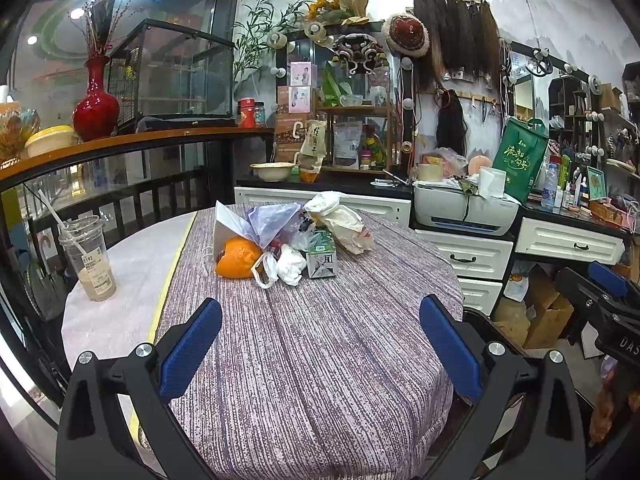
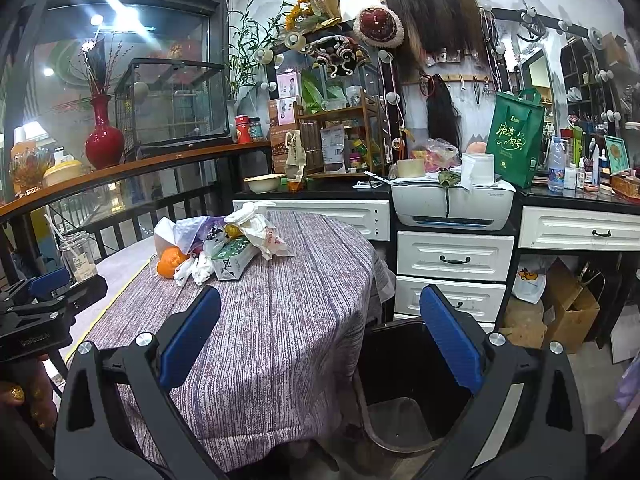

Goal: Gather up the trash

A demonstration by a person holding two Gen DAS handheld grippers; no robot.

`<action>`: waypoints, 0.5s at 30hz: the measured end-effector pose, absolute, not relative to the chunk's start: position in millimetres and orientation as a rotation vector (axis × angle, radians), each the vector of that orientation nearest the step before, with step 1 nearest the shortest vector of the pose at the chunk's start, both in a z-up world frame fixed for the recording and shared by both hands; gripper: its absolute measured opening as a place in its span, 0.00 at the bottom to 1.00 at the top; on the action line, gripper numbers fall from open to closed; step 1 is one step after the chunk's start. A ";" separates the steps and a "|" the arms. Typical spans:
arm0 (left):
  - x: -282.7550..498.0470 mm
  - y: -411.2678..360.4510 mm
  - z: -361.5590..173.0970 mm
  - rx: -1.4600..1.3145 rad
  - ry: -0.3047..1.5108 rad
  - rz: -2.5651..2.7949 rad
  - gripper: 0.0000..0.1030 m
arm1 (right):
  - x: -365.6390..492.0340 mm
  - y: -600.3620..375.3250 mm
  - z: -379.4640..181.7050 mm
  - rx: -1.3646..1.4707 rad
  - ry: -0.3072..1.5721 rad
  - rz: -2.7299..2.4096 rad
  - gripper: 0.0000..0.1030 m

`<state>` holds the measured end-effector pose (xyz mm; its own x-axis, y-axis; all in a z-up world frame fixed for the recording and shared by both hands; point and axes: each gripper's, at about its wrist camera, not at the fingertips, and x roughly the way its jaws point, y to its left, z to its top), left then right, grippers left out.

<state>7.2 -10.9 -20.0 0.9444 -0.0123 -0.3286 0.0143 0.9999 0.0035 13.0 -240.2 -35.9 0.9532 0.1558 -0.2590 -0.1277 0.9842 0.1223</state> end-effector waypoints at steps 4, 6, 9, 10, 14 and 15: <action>6.8 -11.8 -24.5 0.006 0.337 -0.014 0.95 | 11.3 -239.5 -36.4 0.105 0.272 0.145 0.95; 7.1 -11.5 -23.9 0.006 0.338 -0.013 0.95 | 11.6 -239.7 -36.8 0.105 0.273 0.145 0.95; 4.9 -15.2 -42.2 0.005 0.340 -0.014 0.95 | 11.7 -239.8 -37.0 0.105 0.274 0.146 0.95; 5.3 -14.5 -39.9 0.006 0.339 -0.013 0.95 | 11.7 -239.8 -37.0 0.105 0.274 0.145 0.95; 4.5 -17.7 -54.5 0.006 0.346 -0.013 0.95 | 11.4 -239.4 -37.5 0.106 0.274 0.146 0.95; 3.1 -19.2 -58.1 0.005 0.346 -0.014 0.95 | 11.4 -239.4 -37.6 0.106 0.273 0.147 0.95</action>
